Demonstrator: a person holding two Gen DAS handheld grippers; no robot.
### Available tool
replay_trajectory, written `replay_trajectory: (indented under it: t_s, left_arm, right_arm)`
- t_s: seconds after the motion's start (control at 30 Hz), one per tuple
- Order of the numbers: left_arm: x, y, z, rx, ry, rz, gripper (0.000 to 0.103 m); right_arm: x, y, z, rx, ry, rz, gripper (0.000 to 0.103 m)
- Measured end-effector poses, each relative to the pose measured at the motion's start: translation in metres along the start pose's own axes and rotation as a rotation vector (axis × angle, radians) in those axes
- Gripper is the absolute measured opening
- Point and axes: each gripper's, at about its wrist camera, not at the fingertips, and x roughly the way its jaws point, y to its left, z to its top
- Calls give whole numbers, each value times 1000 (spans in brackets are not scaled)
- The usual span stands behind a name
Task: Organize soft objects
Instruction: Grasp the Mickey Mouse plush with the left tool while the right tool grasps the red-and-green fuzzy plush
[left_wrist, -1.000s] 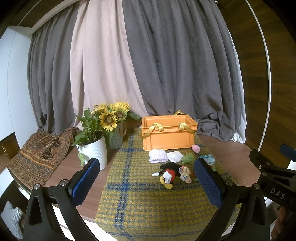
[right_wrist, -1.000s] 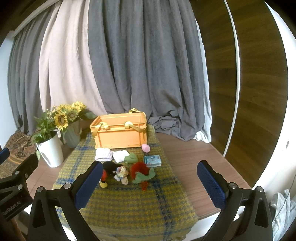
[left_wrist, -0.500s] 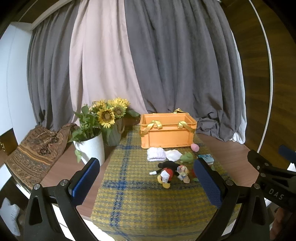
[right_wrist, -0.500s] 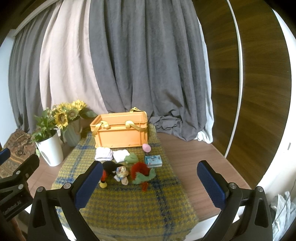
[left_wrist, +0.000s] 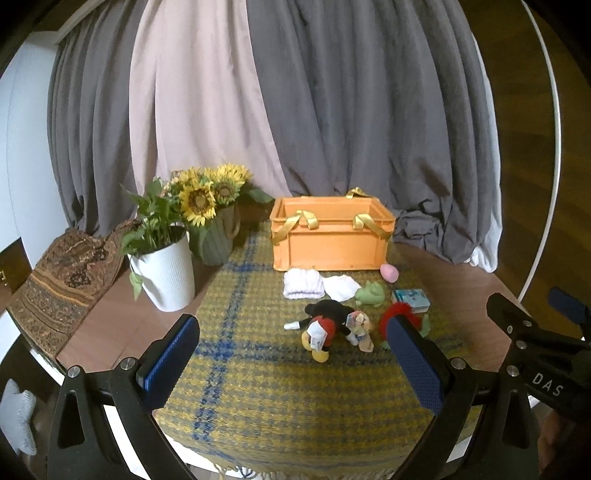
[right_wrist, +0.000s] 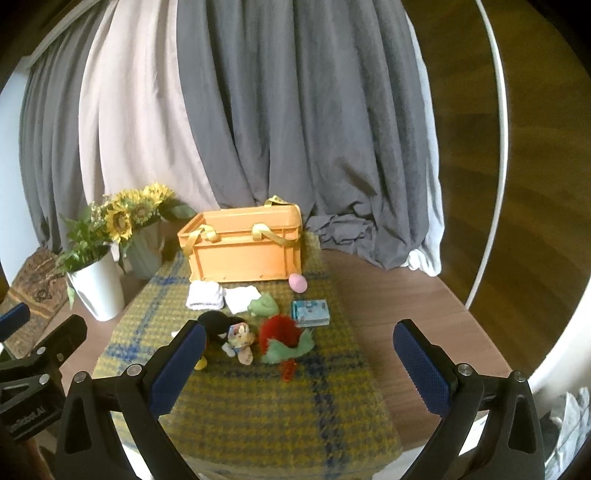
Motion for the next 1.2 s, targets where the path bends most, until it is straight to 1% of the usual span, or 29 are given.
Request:
replay_trajectory:
  t_s: [0.13,0.3,0.37,0.47,0.5,0.53,0.63,0.7,0.77,0.83,0.87,0.9,0.97,1.07,1.17,1.2]
  left_arm:
    - [15,-7,-6,1,19,30,103]
    - [35,-10,-8,12,51,38,102]
    - [44,-11,-7,21,55,32,98]
    - [65,-11,-4,50,64,10,96]
    - [72,-11,-3,59,73,3,92]
    - [79,-11,-1,66,83,-6,91]
    - [101,-10,-2,89,97,-36,89]
    - [115,-11,-5,108,127,-54,85]
    - [129,-10,-9,110,163,-84,84]
    - [141,-10,-12,110,185,-99,82]
    - [148,-12,-15,112,201,-105,79]
    - [154,-13,-17,112,213,-109,77]
    - [165,-14,-22,101,240,-118,76]
    - [182,-18,-30,92,273,-128,70]
    - [196,-22,-39,98,293,-104,68]
    - [199,-22,-41,96,295,-102,68]
  right_arm:
    - [20,-7,-3,-6,22,28,103]
    - [46,-8,-5,-14,74,54,103]
    - [56,-7,-6,-9,92,67,102]
    - [71,-5,-7,-3,104,63,101]
    - [79,-3,-7,2,108,53,100]
    - [84,-3,-7,6,115,46,99]
    - [102,1,-6,21,140,46,97]
    - [114,6,-8,16,153,32,97]
    - [123,8,-11,21,173,19,94]
    - [134,9,-15,30,196,8,94]
    - [138,10,-17,30,206,3,93]
    - [143,10,-18,28,215,0,92]
    - [152,12,-21,18,236,-3,90]
    - [168,13,-25,6,262,2,89]
    - [184,13,-31,-6,285,20,87]
    - [193,12,-34,-14,305,35,87]
